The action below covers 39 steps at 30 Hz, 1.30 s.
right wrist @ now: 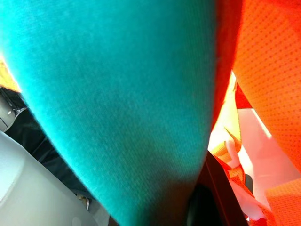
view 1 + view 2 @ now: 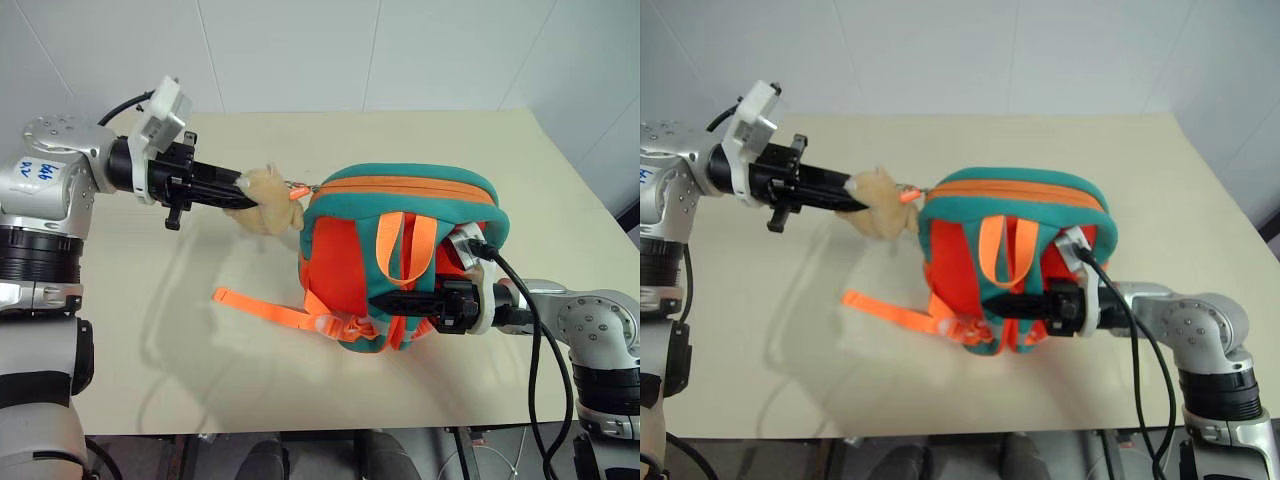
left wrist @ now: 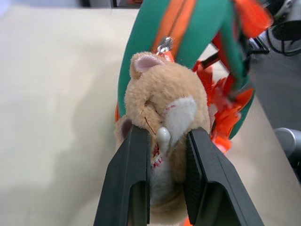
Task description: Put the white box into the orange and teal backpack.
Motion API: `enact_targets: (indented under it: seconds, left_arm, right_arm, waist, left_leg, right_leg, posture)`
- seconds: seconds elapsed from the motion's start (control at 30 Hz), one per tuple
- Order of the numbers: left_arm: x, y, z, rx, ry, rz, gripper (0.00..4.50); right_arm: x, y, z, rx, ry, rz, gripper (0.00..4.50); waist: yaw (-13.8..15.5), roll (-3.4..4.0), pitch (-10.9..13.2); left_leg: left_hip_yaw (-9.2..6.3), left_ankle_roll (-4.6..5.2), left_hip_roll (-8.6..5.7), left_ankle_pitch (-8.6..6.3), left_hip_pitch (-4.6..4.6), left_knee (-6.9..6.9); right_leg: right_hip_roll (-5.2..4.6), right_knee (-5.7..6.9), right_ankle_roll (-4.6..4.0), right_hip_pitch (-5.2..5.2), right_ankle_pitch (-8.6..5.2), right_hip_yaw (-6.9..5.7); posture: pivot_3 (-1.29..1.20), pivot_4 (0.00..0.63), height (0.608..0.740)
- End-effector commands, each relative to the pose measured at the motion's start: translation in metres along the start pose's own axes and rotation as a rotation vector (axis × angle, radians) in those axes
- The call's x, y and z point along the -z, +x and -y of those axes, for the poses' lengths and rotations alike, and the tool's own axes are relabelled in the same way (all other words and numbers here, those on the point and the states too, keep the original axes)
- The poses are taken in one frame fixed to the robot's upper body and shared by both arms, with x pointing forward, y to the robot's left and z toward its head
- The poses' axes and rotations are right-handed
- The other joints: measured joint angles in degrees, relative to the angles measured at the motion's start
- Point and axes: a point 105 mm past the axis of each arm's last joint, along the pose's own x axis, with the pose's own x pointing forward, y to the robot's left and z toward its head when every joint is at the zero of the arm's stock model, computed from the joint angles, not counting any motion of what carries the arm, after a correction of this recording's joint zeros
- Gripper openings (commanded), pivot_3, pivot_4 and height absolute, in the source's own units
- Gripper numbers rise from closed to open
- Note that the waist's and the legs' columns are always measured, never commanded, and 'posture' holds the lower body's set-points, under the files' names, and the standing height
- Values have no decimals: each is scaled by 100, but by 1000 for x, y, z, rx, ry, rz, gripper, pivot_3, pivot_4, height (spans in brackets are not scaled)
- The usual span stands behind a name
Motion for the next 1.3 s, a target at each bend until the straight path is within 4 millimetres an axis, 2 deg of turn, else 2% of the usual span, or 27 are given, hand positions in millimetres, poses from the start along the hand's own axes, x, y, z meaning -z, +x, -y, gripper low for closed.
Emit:
enact_targets:
  seconds: [0.03, 0.13, 0.27, 0.37, 0.47, 0.6, 0.67, 0.77, 0.8, 0.83, 0.97, 1.13, 1.17, 1.3]
  left_arm:
    - [25, -5, 1, 50, -51, -62, 543]
    - [49, 7, -1, 70, -97, -88, 543]
    - [61, 37, 7, 161, -179, -7, 543]
    - [80, 57, 14, 208, -211, -27, 543]
    - [97, 68, 22, 226, -249, -34, 543]
    - [122, 70, 33, 237, -225, -100, 543]
    - [123, 67, 32, 208, -188, -83, 543]
    - [108, 56, 30, 169, -129, -24, 543]
    - [104, 54, 30, 160, -114, -14, 1221]
    - [100, 51, 30, 144, -87, -2, 1412]
    - [77, 36, 40, 99, 1, 50, 2757]
    - [66, 19, 57, 48, 52, 67, 4338]
    - [62, 16, 56, 20, 96, 89, 4493]
    - [61, 11, 61, -33, 100, 131, 4493]
  right_arm:
    - [-1, -6, -6, 3, -11, 4, 540]
    - [-2, -6, -7, 6, -12, 6, 540]
    - [-2, -7, -8, 11, -11, 9, 540]
    - [-2, -7, -9, 13, -11, 10, 540]
    - [-2, -7, -10, 11, -12, 10, 540]
    - [-3, -6, -12, 7, -17, 7, 540]
    - [-5, -6, -13, 9, -33, 1, 540]
    - [-10, -9, -8, 85, -131, -6, 540]
    - [-11, -10, -6, 108, -154, -10, 1248]
    - [-11, -11, -6, 118, -165, -19, 1460]
    - [-25, -19, -12, 147, -326, 17, 2837]
    - [-29, -41, -10, 270, -536, -17, 4500]
    - [-28, -47, -10, 291, -543, -25, 4500]
    - [-23, -73, -6, 392, -566, -77, 4500]
  waist:
    - [-3, 0, 0]
    - [0, 0, 0]
    - [7, -1, 0]
    - [12, -2, -1]
    - [15, -2, -1]
    - [21, -3, -3]
    - [22, -8, -5]
    - [23, -10, -6]
    - [22, -10, -6]
    - [20, -10, -6]
    - [-9, -10, -6]
    - [35, -10, -6]
    - [48, -10, -6]
    - [85, -10, -6]
  left_leg:
    - [0, 0, 0, 0, 0, 0]
    - [1, 1, 0, 0, 0, 1]
    - [0, 2, 0, 0, -1, 3]
    - [0, 2, -1, 0, -3, 3]
    - [0, 2, -1, 0, -3, 2]
    - [0, 2, -2, 0, -2, 3]
    - [0, 2, -1, 0, -1, 3]
    - [0, 2, -2, 0, -1, 7]
    - [0, 2, -2, 0, -2, 6]
    - [0, 2, -2, 0, -2, 6]
    - [2, 2, 1, 0, -2, -3]
    - [2, 4, 0, -2, -4, -8]
    - [2, 4, 0, -2, -4, -7]
    - [3, 4, -4, -2, -2, 4]
  right_leg:
    - [0, 0, 0, -1, 0, 0]
    - [0, 2, 0, -1, 0, 0]
    - [-1, 4, 0, 0, 0, 0]
    - [-2, 2, 0, -1, 0, 0]
    - [-3, 0, 0, -1, 0, -1]
    - [-5, 3, 0, 0, 0, -1]
    - [-5, 3, 0, 0, 0, -1]
    - [-7, 4, 1, 1, 1, -1]
    - [-8, 4, 1, 0, 1, -1]
    - [-9, 4, 1, 0, 1, -1]
    - [-7, 1, 1, -5, 1, -1]
    - [-9, -9, 1, -5, 1, -2]
    - [-10, -9, 1, -4, 1, -2]
    - [-14, -11, 5, 7, 6, -1]
  posture:
    - [0, 150, 740]
    - [0, 150, 740]
    - [0, 150, 740]
    - [0, 150, 740]
    - [0, 150, 740]
    - [0, 150, 740]
    - [0, 150, 740]
    - [0, 150, 740]
    - [0, 150, 740]
    - [0, 150, 740]
    - [0, 150, 740]
    - [0, 150, 740]
    - [0, 150, 740]
    - [0, 150, 740]
